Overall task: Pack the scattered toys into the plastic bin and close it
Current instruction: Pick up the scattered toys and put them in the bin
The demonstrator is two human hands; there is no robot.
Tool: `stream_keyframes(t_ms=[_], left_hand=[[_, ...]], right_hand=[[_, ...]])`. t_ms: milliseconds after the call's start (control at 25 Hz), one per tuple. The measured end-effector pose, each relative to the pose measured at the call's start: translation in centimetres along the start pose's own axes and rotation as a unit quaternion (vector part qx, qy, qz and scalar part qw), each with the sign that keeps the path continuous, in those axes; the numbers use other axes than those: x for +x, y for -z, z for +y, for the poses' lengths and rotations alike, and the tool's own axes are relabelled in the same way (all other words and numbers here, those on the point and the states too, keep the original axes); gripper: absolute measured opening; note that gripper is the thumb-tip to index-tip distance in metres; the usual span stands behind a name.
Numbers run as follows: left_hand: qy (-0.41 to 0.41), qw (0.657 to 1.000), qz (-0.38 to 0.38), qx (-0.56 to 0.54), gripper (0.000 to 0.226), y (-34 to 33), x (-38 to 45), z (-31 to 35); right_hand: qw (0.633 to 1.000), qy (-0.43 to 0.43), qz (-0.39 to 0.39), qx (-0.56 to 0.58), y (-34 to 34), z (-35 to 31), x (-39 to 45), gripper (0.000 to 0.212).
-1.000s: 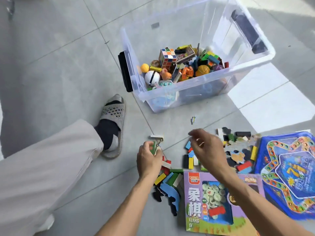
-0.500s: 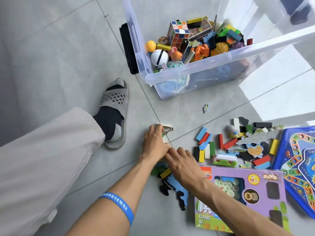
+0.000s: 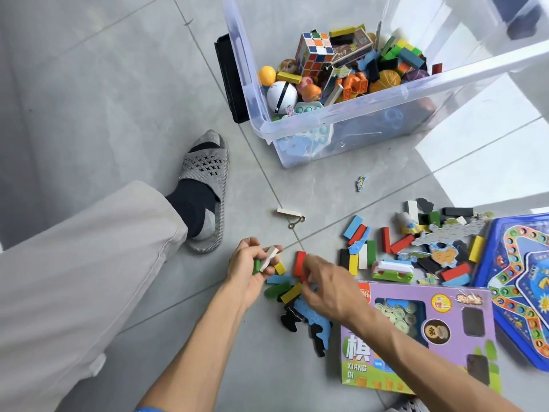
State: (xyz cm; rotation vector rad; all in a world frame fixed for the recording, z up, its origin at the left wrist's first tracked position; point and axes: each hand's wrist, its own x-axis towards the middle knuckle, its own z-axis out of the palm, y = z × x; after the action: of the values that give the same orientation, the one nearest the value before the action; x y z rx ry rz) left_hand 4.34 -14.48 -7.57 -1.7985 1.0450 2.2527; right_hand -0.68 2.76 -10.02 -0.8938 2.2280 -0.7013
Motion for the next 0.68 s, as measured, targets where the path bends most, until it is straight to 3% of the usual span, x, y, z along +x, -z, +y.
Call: stream_keyframes(t_ms=[120,280,360,400,440,480,560,640,680], left_hand=[[-0.019,0.999,0.031,0.035,0.053,1.3,0.3,-0.9],[-0.113,0.963,0.154,0.192,0.017,1.9,0.8,-1.1],[-0.11,0.954,0.171,0.221,0.021,2.1,1.6,-1.6],[-0.106,0.953,0.174,0.223,0.02,2.1,2.0,-1.9],[-0.101,0.95,0.181,0.231,0.017,2.0,2.4,-2.2],[-0.103,0.938,0.195,0.266,0.013,1.9,2.8,-2.4],[-0.115,0.897,0.217,0.369,0.007,1.6,2.7,-2.7],[-0.157,0.857,0.21,0.444,0.021,1.4,2.4,-3.1],[-0.176,0.841,0.198,0.471,0.024,1.3,2.2,-3.1]], right_hand=[[0.964,0.161,-0.039,-0.208,-3.2,-0.3,-0.6,0.023],[0.946,0.197,0.004,-0.259,-4.2,0.6,-0.5,0.029],[0.968,0.157,0.001,-0.197,-3.9,0.8,-0.8,0.024],[0.988,0.104,0.006,-0.113,-3.5,0.5,-0.9,0.023],[1.0,0.021,0.003,0.01,-3.0,0.0,-0.9,0.026],[0.983,-0.076,-0.006,0.169,-2.4,-0.4,-0.8,0.028],[0.849,-0.213,-0.052,0.48,-1.3,-0.7,-0.4,0.023],[0.727,-0.236,-0.104,0.636,0.0,-0.5,-0.2,0.019],[0.698,-0.227,-0.126,0.667,0.5,-0.3,-0.2,0.019]])
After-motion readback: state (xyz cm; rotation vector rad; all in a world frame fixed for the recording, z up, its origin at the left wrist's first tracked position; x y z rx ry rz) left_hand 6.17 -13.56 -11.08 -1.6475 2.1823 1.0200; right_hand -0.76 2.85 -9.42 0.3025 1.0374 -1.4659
